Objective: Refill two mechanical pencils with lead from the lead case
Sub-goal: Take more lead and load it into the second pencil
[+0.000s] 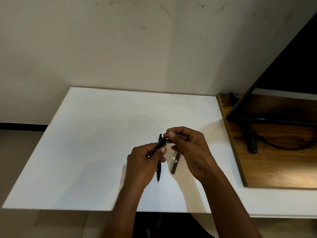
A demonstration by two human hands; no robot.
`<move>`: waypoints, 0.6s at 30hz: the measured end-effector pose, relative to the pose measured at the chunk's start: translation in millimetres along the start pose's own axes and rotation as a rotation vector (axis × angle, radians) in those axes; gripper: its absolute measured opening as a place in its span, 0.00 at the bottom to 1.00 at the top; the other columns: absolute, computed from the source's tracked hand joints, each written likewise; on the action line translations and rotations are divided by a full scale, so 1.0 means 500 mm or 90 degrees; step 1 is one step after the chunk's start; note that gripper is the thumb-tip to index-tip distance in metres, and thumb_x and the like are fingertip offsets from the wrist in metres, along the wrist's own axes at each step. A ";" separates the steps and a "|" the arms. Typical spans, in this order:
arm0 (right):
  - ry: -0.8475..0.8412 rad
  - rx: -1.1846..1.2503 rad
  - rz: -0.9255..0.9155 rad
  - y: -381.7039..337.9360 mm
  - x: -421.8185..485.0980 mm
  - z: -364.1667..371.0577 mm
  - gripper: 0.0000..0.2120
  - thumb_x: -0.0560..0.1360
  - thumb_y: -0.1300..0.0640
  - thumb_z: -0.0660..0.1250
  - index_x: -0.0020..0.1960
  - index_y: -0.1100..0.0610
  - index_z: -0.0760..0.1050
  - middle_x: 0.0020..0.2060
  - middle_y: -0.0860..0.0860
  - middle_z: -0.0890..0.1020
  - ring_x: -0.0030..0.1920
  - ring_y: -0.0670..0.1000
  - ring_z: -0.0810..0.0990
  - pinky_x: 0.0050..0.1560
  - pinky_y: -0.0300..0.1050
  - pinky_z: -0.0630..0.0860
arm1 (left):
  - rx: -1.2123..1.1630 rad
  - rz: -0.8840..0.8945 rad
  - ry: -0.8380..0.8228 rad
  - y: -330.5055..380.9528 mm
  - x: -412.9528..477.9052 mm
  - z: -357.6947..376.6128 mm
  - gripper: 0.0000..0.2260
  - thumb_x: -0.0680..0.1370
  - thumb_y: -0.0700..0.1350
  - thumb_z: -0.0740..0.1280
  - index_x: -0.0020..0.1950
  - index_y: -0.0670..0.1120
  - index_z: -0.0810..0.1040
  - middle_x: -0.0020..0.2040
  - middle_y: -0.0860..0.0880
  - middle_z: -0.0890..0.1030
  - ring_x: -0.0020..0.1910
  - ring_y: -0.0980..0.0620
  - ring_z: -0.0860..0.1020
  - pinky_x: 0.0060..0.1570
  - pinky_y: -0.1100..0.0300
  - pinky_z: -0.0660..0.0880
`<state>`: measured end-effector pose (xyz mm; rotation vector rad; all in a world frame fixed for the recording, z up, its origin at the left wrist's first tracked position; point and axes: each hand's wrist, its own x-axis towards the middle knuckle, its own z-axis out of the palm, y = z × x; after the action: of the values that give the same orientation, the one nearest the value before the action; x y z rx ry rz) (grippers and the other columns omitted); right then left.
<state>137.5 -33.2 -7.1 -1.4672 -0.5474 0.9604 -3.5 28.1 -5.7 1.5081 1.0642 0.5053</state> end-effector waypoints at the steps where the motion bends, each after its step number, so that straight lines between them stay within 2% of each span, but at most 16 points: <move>1: -0.002 0.003 0.001 0.001 0.000 0.000 0.04 0.76 0.59 0.71 0.50 0.56 0.84 0.46 0.52 0.88 0.47 0.49 0.86 0.47 0.42 0.79 | -0.001 0.003 -0.001 0.000 0.000 0.000 0.09 0.77 0.48 0.69 0.55 0.48 0.85 0.34 0.50 0.83 0.25 0.65 0.76 0.27 0.75 0.69; 5: 0.003 0.010 0.007 0.004 -0.002 0.004 0.05 0.76 0.60 0.72 0.50 0.57 0.85 0.45 0.53 0.88 0.47 0.48 0.86 0.47 0.39 0.80 | 0.006 0.008 -0.004 -0.002 -0.001 -0.002 0.09 0.77 0.48 0.69 0.55 0.50 0.85 0.34 0.51 0.83 0.25 0.65 0.77 0.29 0.75 0.70; 7: 0.005 0.026 0.021 0.004 -0.001 0.005 0.05 0.76 0.60 0.72 0.50 0.57 0.85 0.45 0.54 0.88 0.47 0.49 0.86 0.51 0.44 0.79 | 0.012 0.013 -0.005 -0.005 0.001 -0.002 0.08 0.77 0.48 0.69 0.55 0.51 0.85 0.33 0.52 0.83 0.26 0.65 0.77 0.30 0.75 0.70; 10: 0.001 0.049 0.051 0.003 -0.001 0.006 0.04 0.76 0.61 0.72 0.48 0.56 0.85 0.43 0.53 0.88 0.47 0.49 0.86 0.53 0.47 0.78 | 0.037 0.022 -0.009 -0.010 0.004 -0.001 0.08 0.77 0.49 0.69 0.55 0.54 0.84 0.34 0.53 0.84 0.30 0.62 0.79 0.37 0.67 0.75; 12: -0.002 0.070 0.074 0.004 -0.001 0.005 0.04 0.76 0.62 0.71 0.47 0.56 0.85 0.42 0.53 0.88 0.45 0.49 0.86 0.51 0.44 0.78 | 0.045 0.027 -0.010 -0.014 0.005 0.000 0.08 0.77 0.49 0.69 0.55 0.55 0.84 0.33 0.54 0.84 0.31 0.63 0.79 0.39 0.64 0.75; 14: -0.007 0.091 0.098 0.002 -0.001 0.005 0.05 0.76 0.62 0.71 0.46 0.57 0.85 0.40 0.53 0.87 0.43 0.49 0.85 0.46 0.40 0.80 | 0.065 0.037 -0.010 -0.017 0.006 0.001 0.08 0.78 0.50 0.69 0.54 0.56 0.85 0.32 0.55 0.83 0.31 0.65 0.78 0.37 0.66 0.72; 18: -0.010 0.084 0.089 0.001 -0.002 0.005 0.04 0.77 0.63 0.70 0.46 0.60 0.84 0.38 0.54 0.86 0.40 0.48 0.84 0.43 0.38 0.81 | 0.096 0.048 -0.005 -0.019 0.005 0.001 0.08 0.78 0.51 0.68 0.54 0.55 0.85 0.32 0.56 0.83 0.34 0.61 0.79 0.36 0.68 0.69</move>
<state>134.8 -32.5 -7.4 -1.3950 -0.3882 1.0979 -5.1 29.1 -15.5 1.6860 1.0612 0.4795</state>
